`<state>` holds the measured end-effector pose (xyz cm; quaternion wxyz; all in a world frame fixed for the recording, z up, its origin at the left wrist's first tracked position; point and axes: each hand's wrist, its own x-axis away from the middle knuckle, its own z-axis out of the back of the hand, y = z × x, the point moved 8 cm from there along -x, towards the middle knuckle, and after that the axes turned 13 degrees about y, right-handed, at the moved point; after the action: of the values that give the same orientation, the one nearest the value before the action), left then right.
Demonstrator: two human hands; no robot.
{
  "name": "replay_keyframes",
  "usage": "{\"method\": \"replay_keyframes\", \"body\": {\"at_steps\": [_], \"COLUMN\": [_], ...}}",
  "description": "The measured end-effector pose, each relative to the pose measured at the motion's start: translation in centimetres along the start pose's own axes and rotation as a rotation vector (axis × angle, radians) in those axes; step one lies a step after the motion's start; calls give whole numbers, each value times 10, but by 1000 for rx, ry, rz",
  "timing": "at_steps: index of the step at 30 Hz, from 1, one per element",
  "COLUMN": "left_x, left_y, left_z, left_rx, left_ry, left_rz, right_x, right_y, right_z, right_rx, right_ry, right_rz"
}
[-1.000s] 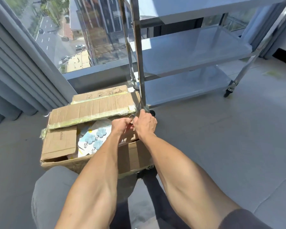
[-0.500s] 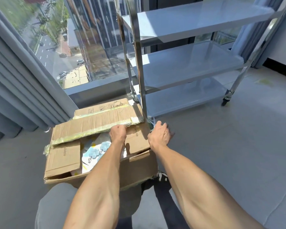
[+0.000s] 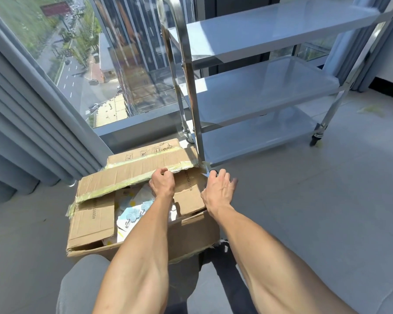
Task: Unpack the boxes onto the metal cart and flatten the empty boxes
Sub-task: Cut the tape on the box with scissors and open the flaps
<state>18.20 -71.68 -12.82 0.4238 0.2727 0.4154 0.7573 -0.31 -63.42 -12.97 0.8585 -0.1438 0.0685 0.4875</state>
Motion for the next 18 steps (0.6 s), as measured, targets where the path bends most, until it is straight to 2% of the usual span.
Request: {"method": "replay_keyframes", "body": {"at_steps": [3, 8, 12, 18], "left_x": [0, 1, 1, -3], "left_y": [-3, -8, -12, -9], "left_z": [-1, -2, -4, -3], "left_rx": [-54, -166, -188, -187], "left_ry": [-10, -25, -5, 43], "left_rz": [-45, -127, -149, -155], "right_x": [-13, -20, -19, -17], "right_y": [-8, -22, -17, -16], "right_z": [-1, -9, -17, -13], "right_rx": [-7, -27, -81, -148], "right_ry": [16, 26, -44, -4], "right_rz": [-28, 25, -22, -110]}}
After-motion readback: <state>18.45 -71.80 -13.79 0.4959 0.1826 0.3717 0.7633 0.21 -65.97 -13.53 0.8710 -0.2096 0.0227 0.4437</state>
